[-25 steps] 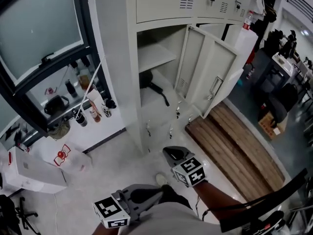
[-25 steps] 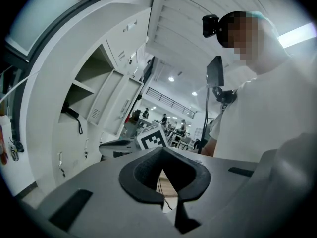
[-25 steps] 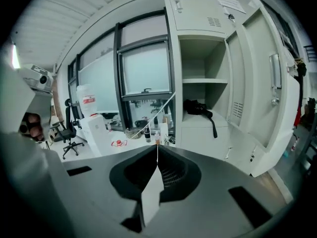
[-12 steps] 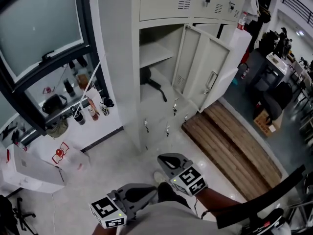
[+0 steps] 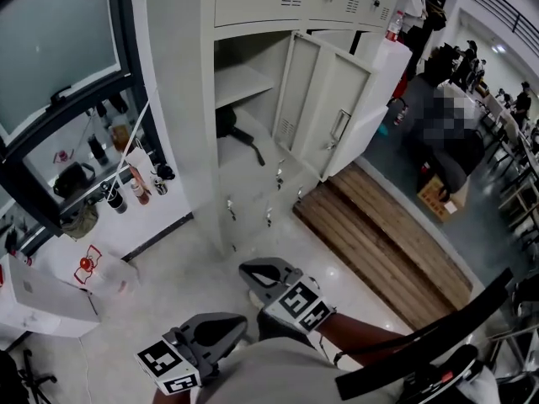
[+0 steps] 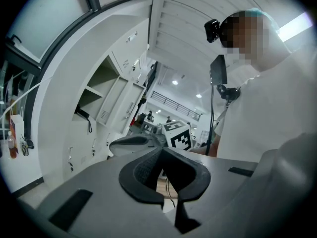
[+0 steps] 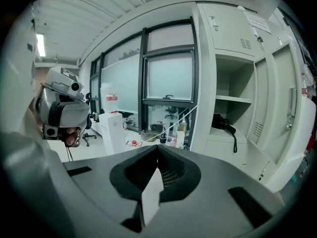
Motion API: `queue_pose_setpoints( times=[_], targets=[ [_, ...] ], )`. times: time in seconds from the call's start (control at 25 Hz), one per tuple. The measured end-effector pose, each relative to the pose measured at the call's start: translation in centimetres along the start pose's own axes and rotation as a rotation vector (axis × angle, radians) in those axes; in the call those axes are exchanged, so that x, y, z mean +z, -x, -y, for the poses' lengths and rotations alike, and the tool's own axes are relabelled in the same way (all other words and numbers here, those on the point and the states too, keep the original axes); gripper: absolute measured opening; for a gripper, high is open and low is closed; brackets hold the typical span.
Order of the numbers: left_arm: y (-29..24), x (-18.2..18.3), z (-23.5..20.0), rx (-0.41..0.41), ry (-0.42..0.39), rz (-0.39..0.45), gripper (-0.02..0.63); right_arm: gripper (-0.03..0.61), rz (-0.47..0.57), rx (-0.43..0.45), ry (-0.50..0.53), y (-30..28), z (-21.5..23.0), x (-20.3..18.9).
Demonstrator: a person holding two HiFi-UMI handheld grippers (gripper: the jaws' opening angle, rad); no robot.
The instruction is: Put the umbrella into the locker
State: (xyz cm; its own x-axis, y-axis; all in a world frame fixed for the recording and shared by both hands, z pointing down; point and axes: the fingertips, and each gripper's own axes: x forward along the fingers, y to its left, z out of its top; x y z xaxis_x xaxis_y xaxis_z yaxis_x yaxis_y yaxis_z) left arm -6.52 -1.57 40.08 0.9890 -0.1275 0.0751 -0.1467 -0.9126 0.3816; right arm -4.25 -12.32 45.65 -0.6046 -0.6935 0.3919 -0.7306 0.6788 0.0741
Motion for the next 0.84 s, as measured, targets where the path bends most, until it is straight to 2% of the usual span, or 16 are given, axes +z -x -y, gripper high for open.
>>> queue_pose_setpoints(
  times=[0.84],
  targets=[
    [-1.6,0.5,-1.9,-0.004,0.039,-0.022,0.011,0.015,-0.007,0.015,-0.010,-0.8,1.4,-0.5]
  ],
)
